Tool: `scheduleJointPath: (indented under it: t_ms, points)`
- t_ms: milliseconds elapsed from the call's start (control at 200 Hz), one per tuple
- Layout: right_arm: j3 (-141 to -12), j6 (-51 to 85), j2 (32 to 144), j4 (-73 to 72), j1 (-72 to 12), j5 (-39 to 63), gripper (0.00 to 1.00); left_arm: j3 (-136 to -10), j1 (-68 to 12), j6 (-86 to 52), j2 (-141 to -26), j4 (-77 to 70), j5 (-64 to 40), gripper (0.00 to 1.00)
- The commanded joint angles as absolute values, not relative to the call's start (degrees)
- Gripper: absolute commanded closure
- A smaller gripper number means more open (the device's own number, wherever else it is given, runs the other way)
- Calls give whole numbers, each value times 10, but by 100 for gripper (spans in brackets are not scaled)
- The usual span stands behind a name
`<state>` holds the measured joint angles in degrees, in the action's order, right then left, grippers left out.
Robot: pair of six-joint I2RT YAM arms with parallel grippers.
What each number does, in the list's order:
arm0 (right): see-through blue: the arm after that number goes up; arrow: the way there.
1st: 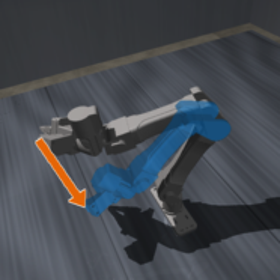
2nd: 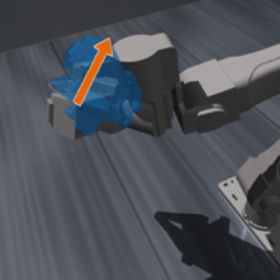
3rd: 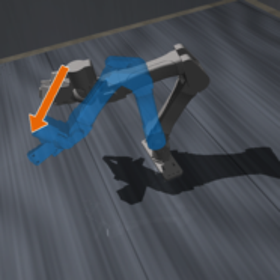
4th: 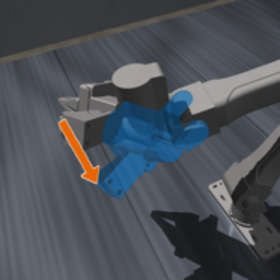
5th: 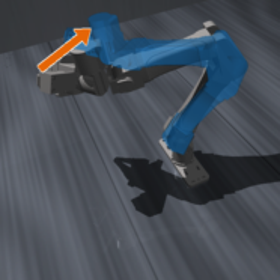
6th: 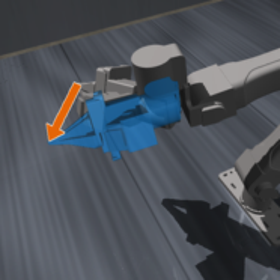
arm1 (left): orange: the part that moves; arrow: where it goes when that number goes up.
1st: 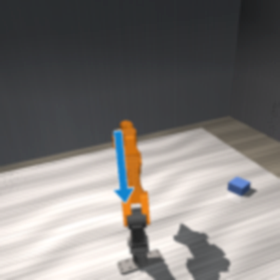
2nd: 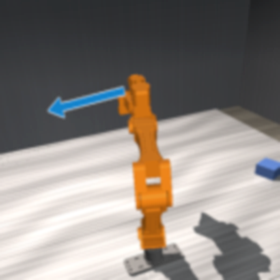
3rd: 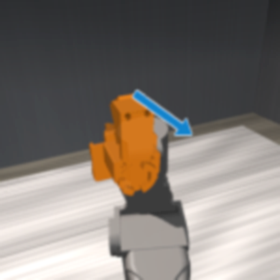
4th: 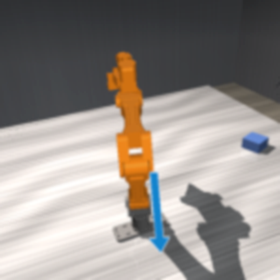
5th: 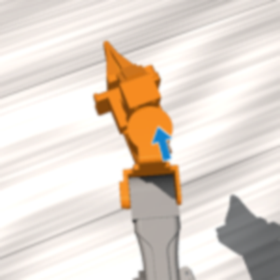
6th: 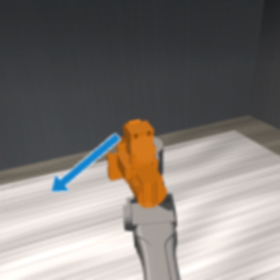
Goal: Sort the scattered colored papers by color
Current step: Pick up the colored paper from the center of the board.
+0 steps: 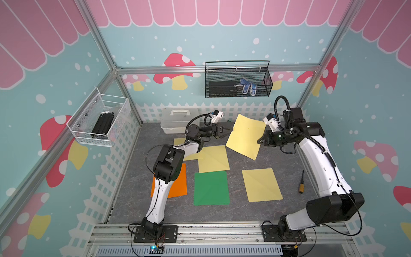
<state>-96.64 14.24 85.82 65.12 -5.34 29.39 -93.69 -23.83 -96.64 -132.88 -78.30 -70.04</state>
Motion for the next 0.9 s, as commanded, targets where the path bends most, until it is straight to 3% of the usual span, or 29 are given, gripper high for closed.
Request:
scheduleJointPath:
  t_ms: [0, 896]
  points:
    - [-978, 124, 848, 652, -60, 315, 95, -954, -253, -977, -1339, -813, -722, 67]
    - [-986, 140, 818, 636, -70, 388, 95, -968, -256, -973, -1376, -813, -700, 67]
